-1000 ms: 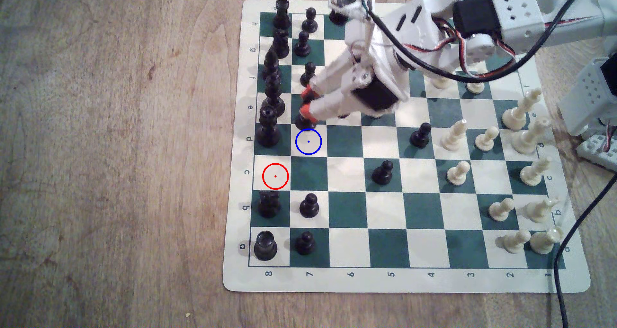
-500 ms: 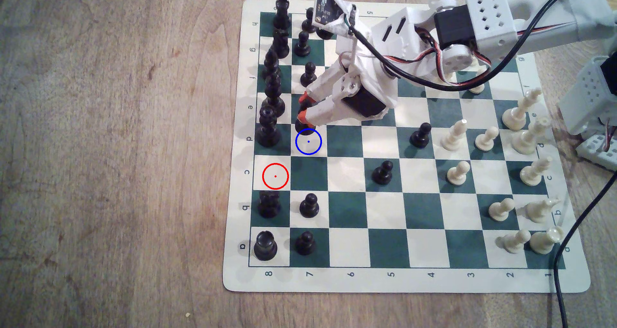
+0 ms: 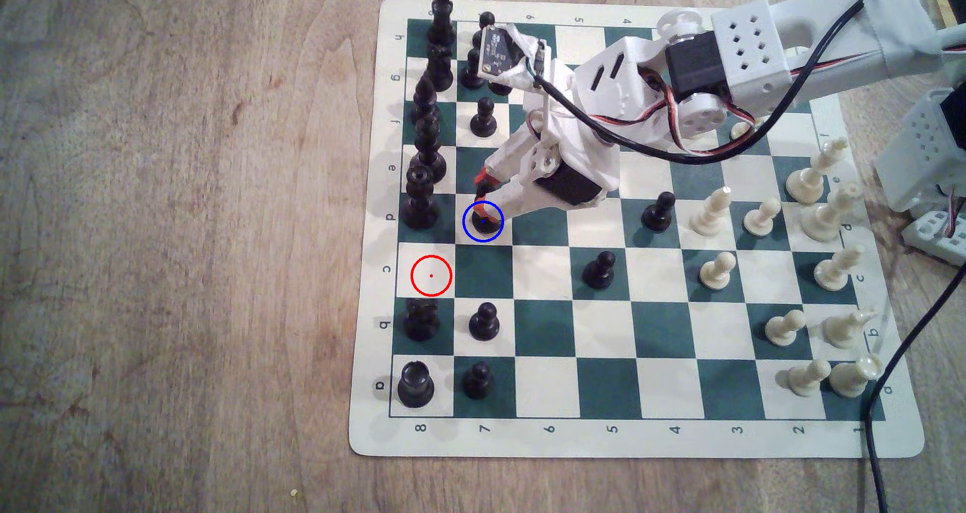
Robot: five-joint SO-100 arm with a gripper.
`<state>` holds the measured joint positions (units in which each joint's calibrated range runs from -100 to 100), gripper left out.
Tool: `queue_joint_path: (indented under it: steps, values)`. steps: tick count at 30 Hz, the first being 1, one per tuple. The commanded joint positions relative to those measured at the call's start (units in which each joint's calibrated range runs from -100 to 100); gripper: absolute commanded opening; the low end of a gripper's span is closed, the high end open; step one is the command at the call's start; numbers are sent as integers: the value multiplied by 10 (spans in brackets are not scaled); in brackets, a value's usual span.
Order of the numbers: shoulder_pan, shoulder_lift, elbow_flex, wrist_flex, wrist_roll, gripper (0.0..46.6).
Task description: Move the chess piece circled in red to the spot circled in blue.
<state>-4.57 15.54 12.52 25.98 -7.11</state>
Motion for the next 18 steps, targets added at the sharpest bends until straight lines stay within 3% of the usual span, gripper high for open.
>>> queue_joint_path:
  steps: [1, 3, 9, 18]
  values:
    - [2, -9, -26, -12, 2, 3]
    - [2, -9, -26, -12, 3, 11]
    - [1, -13, -26, -1, 6, 117]
    - [-3, -28, -25, 38, 9, 187]
